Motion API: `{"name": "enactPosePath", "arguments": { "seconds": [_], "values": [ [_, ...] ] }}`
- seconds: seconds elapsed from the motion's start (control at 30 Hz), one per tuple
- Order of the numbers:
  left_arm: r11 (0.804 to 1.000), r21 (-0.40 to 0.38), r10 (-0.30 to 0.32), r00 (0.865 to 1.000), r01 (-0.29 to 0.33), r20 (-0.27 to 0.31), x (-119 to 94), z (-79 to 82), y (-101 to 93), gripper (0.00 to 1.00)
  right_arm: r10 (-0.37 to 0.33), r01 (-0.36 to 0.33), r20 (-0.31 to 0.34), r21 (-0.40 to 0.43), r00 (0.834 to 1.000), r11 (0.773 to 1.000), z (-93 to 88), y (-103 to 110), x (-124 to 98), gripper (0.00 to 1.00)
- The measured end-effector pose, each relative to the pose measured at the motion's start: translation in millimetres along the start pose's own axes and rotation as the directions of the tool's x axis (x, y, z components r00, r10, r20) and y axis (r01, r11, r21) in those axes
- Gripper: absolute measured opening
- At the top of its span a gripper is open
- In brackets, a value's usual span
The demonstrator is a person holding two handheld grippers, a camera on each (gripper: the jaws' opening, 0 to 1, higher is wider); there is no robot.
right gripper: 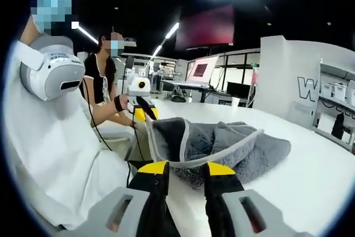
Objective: Open the folded towel by lifting each exposed corner and separating the folded layers until the towel lies flat within the target outline without major curled edges
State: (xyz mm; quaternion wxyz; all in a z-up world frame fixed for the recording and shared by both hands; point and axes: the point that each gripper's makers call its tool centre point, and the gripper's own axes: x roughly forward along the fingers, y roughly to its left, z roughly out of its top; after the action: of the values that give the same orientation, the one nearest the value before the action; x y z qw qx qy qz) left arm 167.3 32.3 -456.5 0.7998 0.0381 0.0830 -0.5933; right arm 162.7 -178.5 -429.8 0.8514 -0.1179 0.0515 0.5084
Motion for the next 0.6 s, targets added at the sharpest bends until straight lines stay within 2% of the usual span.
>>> {"name": "enactPosePath", "arguments": {
  "seconds": [0.13,0.2,0.43,0.6],
  "values": [
    [1.0,-0.008,0.004,1.0,-0.004,0.018,-1,3.1,0.7,0.2,-0.021,0.021,0.002,-0.018,1.0,1.0,4.4,-2,-2,0.2],
    [1.0,-0.01,0.006,1.0,-0.006,0.023,-1,4.6,0.3,0.2,-0.04,0.04,0.024,-0.017,0.999,0.999,9.8,-4,-3,0.2],
    [0.999,-0.034,0.02,0.998,-0.018,0.057,0,10.6,3.5,0.21,-0.045,0.046,0.026,-0.03,0.999,0.999,14.3,-3,-3,0.21],
    [0.998,-0.056,0.031,0.996,-0.027,0.082,-1,17.2,5.1,0.23,-0.087,0.088,0.028,-0.052,0.996,0.995,20.4,-10,-2,0.21]
  ]
}}
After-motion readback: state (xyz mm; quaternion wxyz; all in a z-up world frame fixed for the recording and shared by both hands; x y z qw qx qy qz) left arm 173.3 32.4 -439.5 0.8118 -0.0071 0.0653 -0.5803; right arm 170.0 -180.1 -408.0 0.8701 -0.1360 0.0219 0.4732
